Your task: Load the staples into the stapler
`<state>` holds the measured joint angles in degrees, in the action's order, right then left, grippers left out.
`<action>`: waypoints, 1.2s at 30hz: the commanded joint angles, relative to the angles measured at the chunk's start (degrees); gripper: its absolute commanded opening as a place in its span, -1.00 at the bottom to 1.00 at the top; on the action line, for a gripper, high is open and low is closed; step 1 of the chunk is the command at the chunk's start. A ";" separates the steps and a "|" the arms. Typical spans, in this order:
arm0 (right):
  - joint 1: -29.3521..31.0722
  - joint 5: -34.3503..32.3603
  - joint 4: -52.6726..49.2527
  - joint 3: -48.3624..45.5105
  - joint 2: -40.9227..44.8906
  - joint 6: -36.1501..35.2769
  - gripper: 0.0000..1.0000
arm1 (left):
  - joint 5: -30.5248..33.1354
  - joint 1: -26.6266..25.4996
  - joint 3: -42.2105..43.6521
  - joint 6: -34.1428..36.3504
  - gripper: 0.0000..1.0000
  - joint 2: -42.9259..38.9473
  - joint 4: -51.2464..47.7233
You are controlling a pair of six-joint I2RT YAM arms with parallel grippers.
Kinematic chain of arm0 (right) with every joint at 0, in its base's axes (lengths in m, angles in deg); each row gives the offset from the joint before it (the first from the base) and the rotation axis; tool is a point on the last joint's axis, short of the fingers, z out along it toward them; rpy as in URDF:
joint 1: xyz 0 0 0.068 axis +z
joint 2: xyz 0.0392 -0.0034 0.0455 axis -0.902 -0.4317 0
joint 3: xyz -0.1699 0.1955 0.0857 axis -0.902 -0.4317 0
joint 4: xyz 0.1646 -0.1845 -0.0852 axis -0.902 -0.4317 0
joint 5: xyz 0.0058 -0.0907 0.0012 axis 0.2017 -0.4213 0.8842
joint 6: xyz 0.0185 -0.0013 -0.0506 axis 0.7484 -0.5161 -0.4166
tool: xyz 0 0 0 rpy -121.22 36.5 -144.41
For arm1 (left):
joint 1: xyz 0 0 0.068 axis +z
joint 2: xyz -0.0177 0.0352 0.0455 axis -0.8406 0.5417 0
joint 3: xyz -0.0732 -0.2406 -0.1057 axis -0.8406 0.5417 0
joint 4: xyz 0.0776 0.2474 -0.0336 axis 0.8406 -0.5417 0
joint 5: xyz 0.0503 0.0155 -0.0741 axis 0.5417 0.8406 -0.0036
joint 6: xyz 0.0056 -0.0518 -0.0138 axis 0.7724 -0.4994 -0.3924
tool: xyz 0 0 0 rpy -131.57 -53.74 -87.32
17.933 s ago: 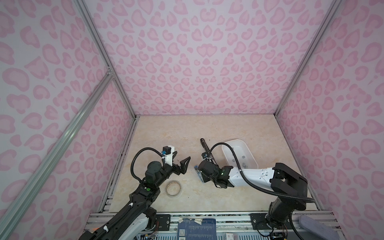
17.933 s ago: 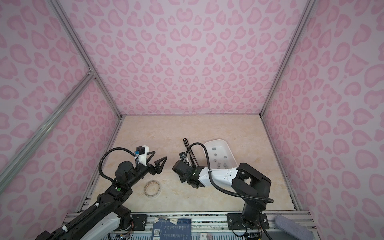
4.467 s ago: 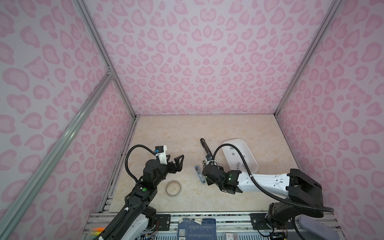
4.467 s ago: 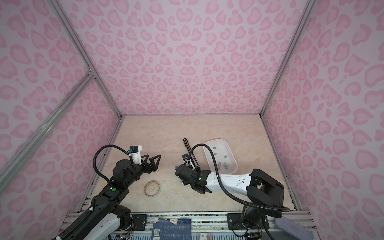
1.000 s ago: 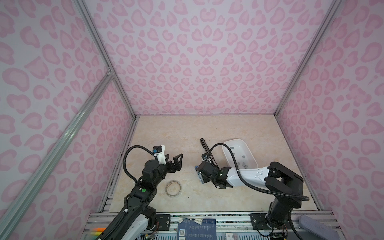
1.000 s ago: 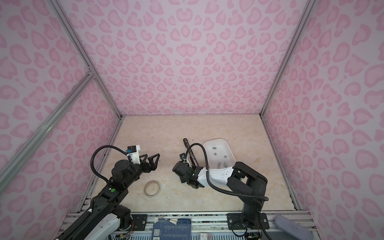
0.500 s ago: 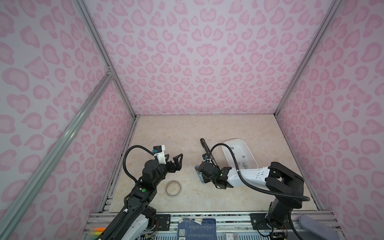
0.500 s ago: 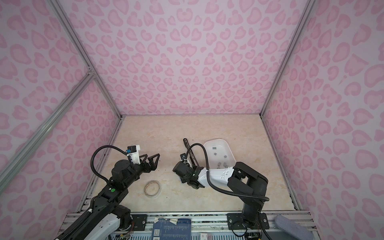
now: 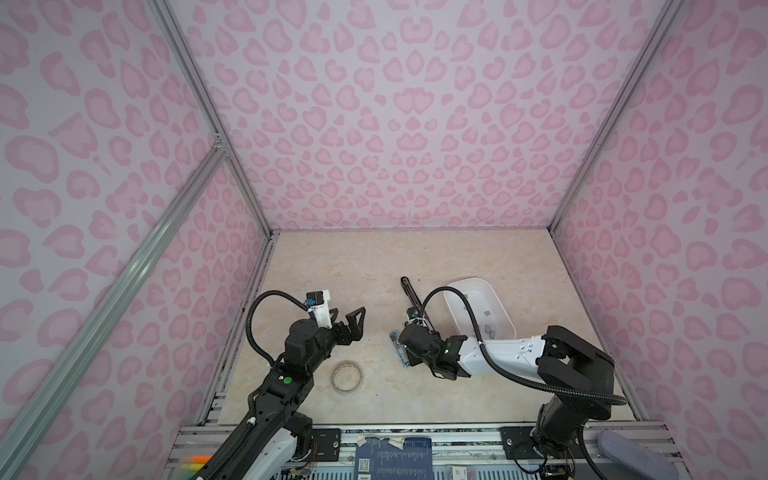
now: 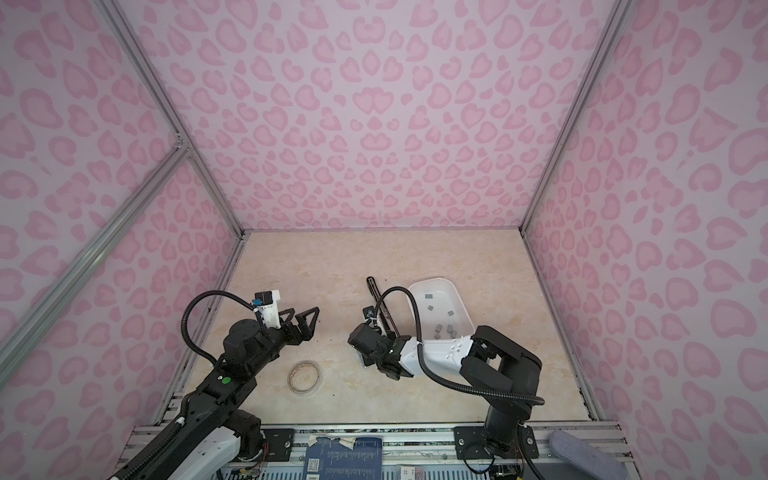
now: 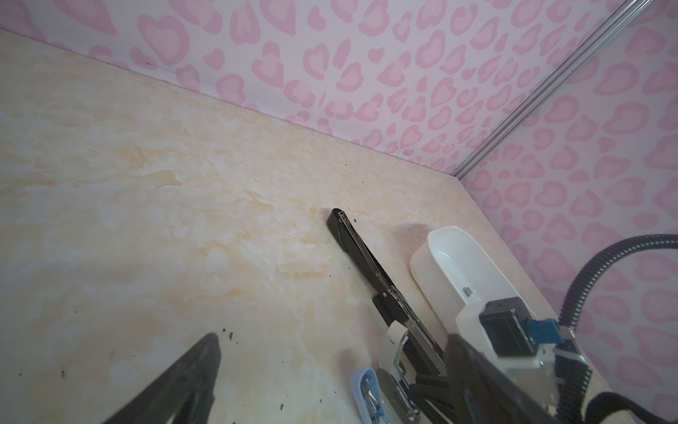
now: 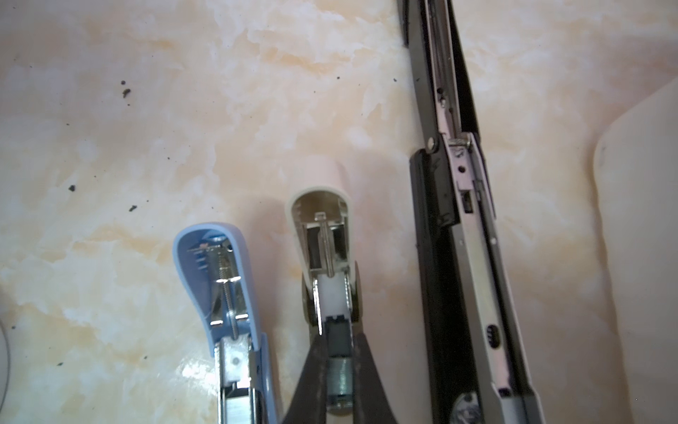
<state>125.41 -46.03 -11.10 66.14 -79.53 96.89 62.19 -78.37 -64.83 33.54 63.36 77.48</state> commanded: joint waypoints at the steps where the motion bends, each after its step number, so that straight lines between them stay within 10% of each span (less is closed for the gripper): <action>1: 0.02 0.24 1.19 -0.09 -0.63 -0.04 -0.97 | 0.12 -0.06 -0.55 0.41 0.93 -0.02 1.27; 36: -0.43 0.42 1.15 -0.50 -0.64 -0.23 -0.96 | 0.22 -0.04 -0.51 0.41 0.93 -0.01 1.33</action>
<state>125.04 -45.24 -9.79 65.74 -80.31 96.85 62.19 -78.37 -64.83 33.71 63.40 77.50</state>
